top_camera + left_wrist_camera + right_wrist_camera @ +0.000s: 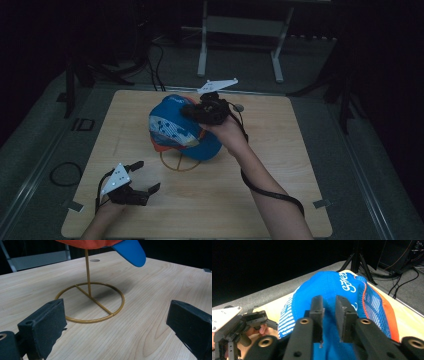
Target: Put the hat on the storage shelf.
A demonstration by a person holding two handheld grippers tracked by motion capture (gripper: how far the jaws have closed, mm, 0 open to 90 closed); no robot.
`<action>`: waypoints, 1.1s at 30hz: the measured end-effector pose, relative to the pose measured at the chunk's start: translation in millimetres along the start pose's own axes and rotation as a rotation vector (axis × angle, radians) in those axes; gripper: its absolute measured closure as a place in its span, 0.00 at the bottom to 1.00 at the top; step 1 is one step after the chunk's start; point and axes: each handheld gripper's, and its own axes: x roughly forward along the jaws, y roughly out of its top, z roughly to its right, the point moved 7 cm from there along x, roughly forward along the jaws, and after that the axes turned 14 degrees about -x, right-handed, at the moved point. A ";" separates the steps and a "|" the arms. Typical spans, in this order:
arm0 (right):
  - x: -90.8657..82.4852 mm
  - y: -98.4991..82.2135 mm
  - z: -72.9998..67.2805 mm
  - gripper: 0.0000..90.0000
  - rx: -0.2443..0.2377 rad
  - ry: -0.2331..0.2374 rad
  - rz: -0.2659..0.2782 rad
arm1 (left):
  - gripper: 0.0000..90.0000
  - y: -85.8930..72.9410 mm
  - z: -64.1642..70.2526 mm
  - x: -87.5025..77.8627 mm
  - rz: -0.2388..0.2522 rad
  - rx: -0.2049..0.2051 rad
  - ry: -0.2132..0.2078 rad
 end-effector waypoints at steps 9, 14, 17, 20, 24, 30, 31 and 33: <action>-11.7 3.3 -5.0 0.52 -0.023 -0.001 0.032 | 0.03 -0.3 -0.9 -0.6 0.008 -0.004 -0.002; -19.3 -0.2 -5.1 0.41 -0.034 -0.010 0.041 | 0.03 -0.3 -0.9 -0.2 0.005 -0.002 -0.002; -22.4 -4.4 -6.9 0.35 -0.033 0.007 0.035 | 0.03 -0.3 -0.3 -0.4 0.009 -0.004 -0.004; -24.9 -10.1 -10.0 0.32 -0.030 0.029 0.035 | 0.03 -1.5 -0.9 0.0 0.001 -0.004 -0.005; -26.6 -16.1 -12.3 0.26 -0.019 0.050 0.046 | 0.03 -2.1 -1.4 0.5 -0.001 -0.004 -0.007; -32.9 -30.4 -15.0 0.16 -0.033 0.058 0.051 | 0.03 -2.5 -0.9 0.6 -0.001 -0.006 -0.009; -35.3 -34.6 -15.7 0.16 -0.034 0.059 0.054 | 0.03 -2.4 -0.9 0.8 0.000 -0.007 -0.009; -38.1 -39.4 -15.2 0.16 -0.033 0.056 0.052 | 0.03 -2.1 -0.9 0.5 0.003 -0.006 -0.009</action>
